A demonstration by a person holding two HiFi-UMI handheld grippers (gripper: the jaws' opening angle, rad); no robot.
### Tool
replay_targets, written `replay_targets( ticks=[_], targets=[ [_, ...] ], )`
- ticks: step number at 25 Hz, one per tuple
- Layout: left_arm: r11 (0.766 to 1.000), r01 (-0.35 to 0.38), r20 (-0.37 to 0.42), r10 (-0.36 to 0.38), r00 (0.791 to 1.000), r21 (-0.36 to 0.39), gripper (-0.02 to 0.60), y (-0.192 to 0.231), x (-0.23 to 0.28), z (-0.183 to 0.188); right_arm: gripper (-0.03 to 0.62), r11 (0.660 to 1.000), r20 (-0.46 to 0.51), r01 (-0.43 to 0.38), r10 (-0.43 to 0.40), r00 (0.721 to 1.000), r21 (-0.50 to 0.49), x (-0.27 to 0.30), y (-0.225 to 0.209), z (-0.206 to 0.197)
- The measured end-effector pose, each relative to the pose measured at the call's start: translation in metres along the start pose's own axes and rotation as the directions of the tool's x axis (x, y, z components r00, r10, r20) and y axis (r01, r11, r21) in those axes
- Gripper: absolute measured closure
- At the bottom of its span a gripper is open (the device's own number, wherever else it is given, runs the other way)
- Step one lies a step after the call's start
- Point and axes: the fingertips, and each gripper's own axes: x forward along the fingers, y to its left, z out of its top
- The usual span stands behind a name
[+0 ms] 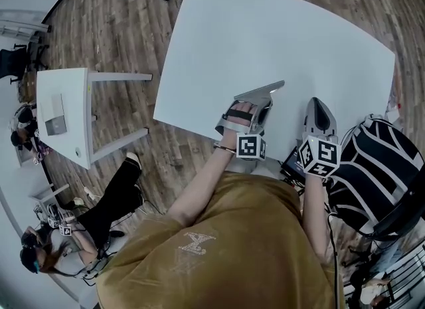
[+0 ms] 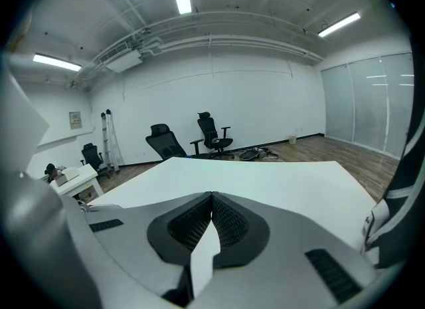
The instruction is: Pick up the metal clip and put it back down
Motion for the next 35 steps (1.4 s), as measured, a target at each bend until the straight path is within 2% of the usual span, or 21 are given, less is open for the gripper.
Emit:
replay_targets(
  ticks=[4,8,14,19,25,30,35],
  targets=[
    [0.995,0.054,0.030,-0.052,0.998,-0.086,0.526,-0.001,-0.003,0.000,0.586,1.000,-0.006,0.000,0.000,1.000,0.007,0.000,0.000,-0.003],
    [0.990,0.076,0.036,-0.072,0.997,-0.121,0.516,0.000,-0.004,-0.002,0.586,1.000,-0.008,0.003,-0.003,1.000,0.011,-0.001,0.000,-0.003],
    [0.971,0.129,0.090,-0.112,0.990,-0.200,0.482,0.001,-0.005,0.004,0.586,1.000,-0.008,0.001,-0.001,1.000,0.019,0.002,-0.001,-0.004],
    [0.932,0.226,0.151,-0.190,0.970,-0.282,0.482,-0.003,-0.010,0.009,0.586,1.000,-0.007,-0.006,0.006,1.000,0.025,0.001,-0.001,-0.003],
    [0.898,0.238,0.171,-0.187,0.968,-0.371,0.482,0.007,-0.016,0.006,0.586,1.000,-0.006,-0.010,0.010,1.000,0.020,0.001,-0.001,-0.003],
    [0.880,0.245,0.197,-0.177,0.964,-0.407,0.482,0.012,-0.024,0.010,0.586,1.000,0.004,-0.011,0.011,1.000,0.023,-0.002,-0.003,0.003],
    [0.826,0.276,0.256,-0.166,0.952,-0.492,0.482,0.022,-0.028,0.023,0.586,1.000,0.012,-0.010,0.010,1.000,0.021,-0.005,-0.006,0.007]
  ],
)
